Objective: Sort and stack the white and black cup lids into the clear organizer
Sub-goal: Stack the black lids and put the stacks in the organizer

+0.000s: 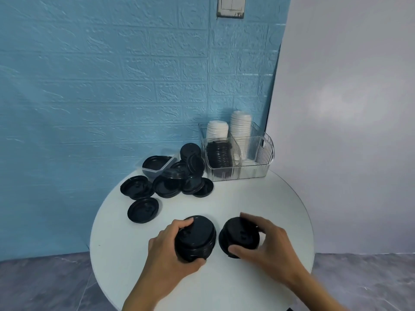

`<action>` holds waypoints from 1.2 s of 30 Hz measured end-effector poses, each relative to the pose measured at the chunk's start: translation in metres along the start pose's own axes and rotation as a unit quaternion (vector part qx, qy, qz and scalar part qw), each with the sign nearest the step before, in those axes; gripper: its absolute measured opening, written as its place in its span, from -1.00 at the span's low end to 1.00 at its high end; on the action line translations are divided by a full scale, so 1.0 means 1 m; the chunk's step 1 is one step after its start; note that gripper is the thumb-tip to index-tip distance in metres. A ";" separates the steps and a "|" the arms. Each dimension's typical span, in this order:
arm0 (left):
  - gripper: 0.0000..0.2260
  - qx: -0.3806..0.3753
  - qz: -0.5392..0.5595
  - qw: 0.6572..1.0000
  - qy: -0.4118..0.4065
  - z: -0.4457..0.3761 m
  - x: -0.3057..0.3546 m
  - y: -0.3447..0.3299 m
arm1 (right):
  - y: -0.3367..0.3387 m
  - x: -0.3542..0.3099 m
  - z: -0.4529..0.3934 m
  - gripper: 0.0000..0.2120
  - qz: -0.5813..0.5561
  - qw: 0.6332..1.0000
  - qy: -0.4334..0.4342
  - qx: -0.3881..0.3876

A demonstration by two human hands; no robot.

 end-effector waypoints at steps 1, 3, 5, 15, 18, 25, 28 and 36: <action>-0.27 -0.002 0.004 1.000 0.000 0.000 0.000 -0.001 | -0.005 -0.002 0.002 -0.21 0.009 1.000 0.006 -0.011; -0.29 -0.005 0.010 1.000 0.005 0.001 -0.003 -0.002 | -0.017 -0.006 0.005 -0.19 0.031 0.998 0.020 -0.045; -0.30 0.002 0.012 1.000 0.006 0.000 -0.004 0.000 | -0.026 -0.009 0.004 -0.16 0.061 0.995 0.039 -0.067; -0.27 0.037 0.039 0.998 0.026 -0.001 -0.017 0.009 | -0.043 -0.008 0.003 -0.10 0.066 0.992 0.036 -0.099; -0.25 0.050 0.069 0.995 0.049 -0.003 -0.019 0.014 | -0.047 -0.010 0.003 -0.09 0.061 0.993 0.032 -0.093; -0.29 0.047 0.085 0.995 0.023 -0.016 0.018 0.003 | -0.066 -0.028 0.000 -0.24 0.047 0.994 0.048 -0.090; -0.29 0.022 0.062 0.998 0.025 -0.013 0.020 -0.011 | -0.066 -0.033 0.002 -0.10 0.013 0.997 0.045 -0.068; -0.26 -0.020 0.051 0.998 0.040 -0.002 0.010 -0.024 | -0.061 -0.036 0.008 -0.03 -0.038 0.996 0.057 -0.052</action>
Point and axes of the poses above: each hand's wrist, its own z-axis away from the middle knuckle, its own y-axis out of the back of the hand, x = y × z, the point moved 9 cm from there along -z, towards the middle knuckle, and after that the axes turned 12 degrees about x, right-handed, at the moved point
